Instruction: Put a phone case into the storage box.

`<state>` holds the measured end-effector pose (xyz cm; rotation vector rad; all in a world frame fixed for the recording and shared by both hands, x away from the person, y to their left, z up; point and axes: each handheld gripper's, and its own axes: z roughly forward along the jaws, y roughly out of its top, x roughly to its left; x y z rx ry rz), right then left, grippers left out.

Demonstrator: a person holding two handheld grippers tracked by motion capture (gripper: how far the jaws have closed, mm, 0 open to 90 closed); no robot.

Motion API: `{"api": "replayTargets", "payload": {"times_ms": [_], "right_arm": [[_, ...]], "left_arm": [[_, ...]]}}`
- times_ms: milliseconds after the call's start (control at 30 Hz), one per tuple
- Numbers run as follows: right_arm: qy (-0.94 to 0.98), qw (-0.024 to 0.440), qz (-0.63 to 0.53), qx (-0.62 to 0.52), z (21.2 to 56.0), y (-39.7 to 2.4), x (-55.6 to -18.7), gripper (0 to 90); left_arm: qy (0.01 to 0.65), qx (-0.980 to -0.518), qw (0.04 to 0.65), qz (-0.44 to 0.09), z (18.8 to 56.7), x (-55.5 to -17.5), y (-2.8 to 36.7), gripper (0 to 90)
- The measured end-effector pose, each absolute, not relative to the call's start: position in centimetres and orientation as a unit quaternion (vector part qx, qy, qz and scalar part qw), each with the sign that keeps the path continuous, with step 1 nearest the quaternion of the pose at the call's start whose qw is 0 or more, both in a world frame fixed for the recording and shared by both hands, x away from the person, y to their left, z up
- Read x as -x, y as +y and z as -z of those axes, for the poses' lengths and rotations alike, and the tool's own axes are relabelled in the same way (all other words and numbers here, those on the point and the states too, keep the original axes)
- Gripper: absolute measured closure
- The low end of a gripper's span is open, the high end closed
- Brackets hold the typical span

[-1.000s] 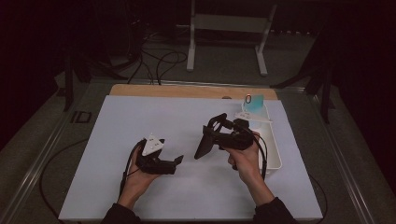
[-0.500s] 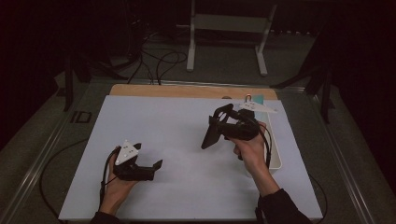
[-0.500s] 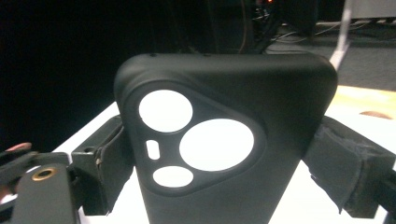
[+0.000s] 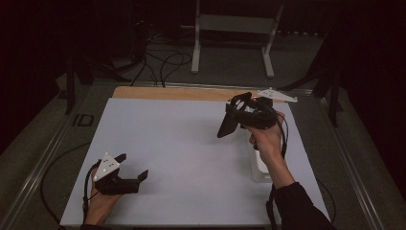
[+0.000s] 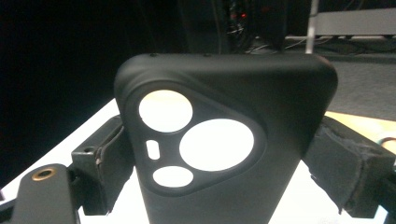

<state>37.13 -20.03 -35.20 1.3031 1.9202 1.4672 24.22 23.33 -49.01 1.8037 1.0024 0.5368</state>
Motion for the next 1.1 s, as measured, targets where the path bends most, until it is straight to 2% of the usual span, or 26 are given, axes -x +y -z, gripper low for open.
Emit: {"api": "replayTargets", "payload": {"times_ms": [433, 1100], "right_arm": [[0.661, 0.242, -0.501, -0.504, 33.9, -23.5, -39.2, 14.2], [0.635, 0.32, -0.424, -0.56, 35.2, -26.9, -41.4, 14.1]], "left_arm": [[0.422, -0.729, 0.49, -0.224, 49.1, -23.9, 24.2, 0.0], [0.429, -0.73, 0.486, -0.218, 49.4, -24.0, 24.2, 0.0]]}}
